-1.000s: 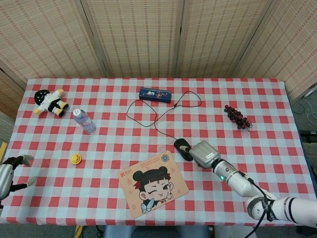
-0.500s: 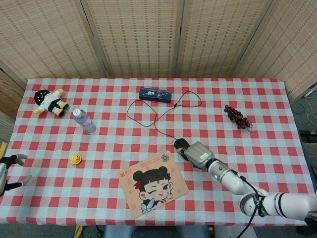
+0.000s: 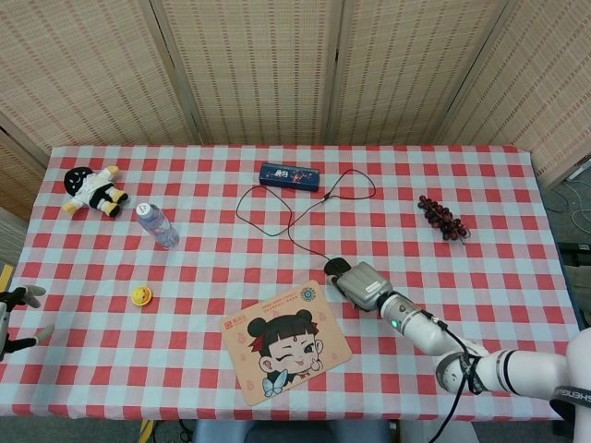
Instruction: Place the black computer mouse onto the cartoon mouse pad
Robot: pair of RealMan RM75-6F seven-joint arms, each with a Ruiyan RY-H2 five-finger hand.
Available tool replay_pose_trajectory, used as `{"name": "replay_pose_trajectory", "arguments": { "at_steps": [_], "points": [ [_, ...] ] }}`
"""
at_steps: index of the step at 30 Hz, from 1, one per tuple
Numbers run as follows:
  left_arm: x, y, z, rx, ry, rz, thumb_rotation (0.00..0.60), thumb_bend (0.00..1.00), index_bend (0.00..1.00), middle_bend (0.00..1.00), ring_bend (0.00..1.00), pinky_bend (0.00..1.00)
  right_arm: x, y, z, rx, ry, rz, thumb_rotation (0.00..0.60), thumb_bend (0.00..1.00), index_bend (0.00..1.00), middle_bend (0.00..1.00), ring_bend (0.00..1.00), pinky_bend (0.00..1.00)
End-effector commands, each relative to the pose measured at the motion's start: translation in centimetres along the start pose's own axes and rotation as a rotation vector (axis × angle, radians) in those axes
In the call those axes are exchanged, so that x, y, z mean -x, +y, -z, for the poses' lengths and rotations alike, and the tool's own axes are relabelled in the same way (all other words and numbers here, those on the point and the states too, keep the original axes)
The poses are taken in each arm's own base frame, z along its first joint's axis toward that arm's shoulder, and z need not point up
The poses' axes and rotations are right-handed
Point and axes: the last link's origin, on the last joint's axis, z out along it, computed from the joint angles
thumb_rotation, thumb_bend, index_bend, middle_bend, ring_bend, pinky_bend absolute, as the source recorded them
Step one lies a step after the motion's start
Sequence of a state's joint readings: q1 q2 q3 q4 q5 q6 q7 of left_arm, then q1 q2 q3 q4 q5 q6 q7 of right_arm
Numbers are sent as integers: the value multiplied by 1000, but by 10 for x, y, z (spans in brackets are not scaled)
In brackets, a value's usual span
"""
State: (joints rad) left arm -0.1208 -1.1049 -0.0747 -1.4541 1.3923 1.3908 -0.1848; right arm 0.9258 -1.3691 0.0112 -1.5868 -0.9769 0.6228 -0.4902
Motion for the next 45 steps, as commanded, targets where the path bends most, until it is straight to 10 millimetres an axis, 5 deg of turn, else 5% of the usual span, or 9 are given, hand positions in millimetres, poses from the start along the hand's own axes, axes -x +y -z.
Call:
{"name": "replay_pose_trajectory", "arguments": {
  "at_steps": [1, 23, 36, 45],
  "points": [
    [0, -1, 0, -3, 0, 2, 600, 162, 448, 483, 406, 648, 1, 1, -2, 3, -7, 1, 600, 1000, 191, 980, 895, 988],
    [2, 0, -2, 0, -9, -6, 600, 162, 448, 483, 406, 648, 8, 38, 8, 134, -20, 2, 600, 1000, 191, 980, 895, 988],
    [7, 3, -4, 6, -24, -25, 600, 162, 448, 482, 406, 647, 16, 70, 30, 222, -4, -53, 600, 1000, 191, 981, 895, 988],
    [10, 5, -5, 9, -31, -33, 600, 162, 448, 482, 406, 647, 12, 82, 63, 245, 64, -76, 600, 1000, 191, 980, 895, 988]
  ]
}}
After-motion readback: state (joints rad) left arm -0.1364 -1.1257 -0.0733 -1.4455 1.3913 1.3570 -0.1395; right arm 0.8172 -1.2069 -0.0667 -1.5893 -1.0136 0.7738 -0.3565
